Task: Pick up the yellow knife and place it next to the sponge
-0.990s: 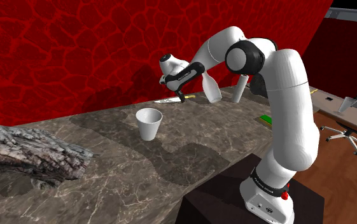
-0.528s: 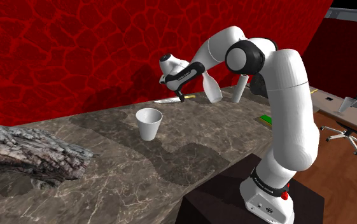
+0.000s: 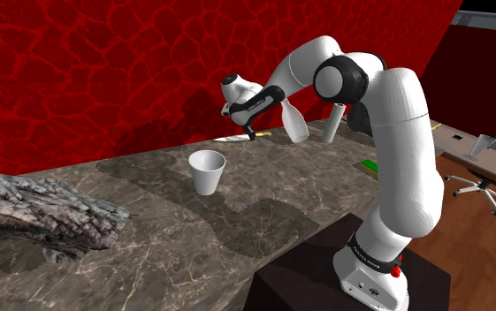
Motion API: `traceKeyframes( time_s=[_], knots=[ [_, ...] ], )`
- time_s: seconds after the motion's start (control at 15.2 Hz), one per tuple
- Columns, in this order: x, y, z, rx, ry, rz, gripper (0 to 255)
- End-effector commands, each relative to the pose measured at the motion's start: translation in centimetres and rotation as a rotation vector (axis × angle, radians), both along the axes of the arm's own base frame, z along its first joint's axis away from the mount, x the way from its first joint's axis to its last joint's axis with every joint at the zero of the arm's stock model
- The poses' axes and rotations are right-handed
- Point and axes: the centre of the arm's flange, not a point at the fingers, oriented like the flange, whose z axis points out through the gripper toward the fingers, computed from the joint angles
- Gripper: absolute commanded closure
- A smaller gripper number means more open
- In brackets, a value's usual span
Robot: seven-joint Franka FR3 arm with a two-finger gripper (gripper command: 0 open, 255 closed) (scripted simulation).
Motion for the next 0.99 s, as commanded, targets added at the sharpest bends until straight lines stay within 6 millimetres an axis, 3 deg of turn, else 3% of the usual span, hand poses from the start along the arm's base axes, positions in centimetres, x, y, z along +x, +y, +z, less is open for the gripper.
traceKeyframes(
  time_s=[0.0,0.92],
  knots=[
    [-0.1,-0.1,-0.5,0.000,0.006,-0.002,255],
    [-0.1,-0.1,6.9,0.000,0.006,-0.002,255]
  ],
)
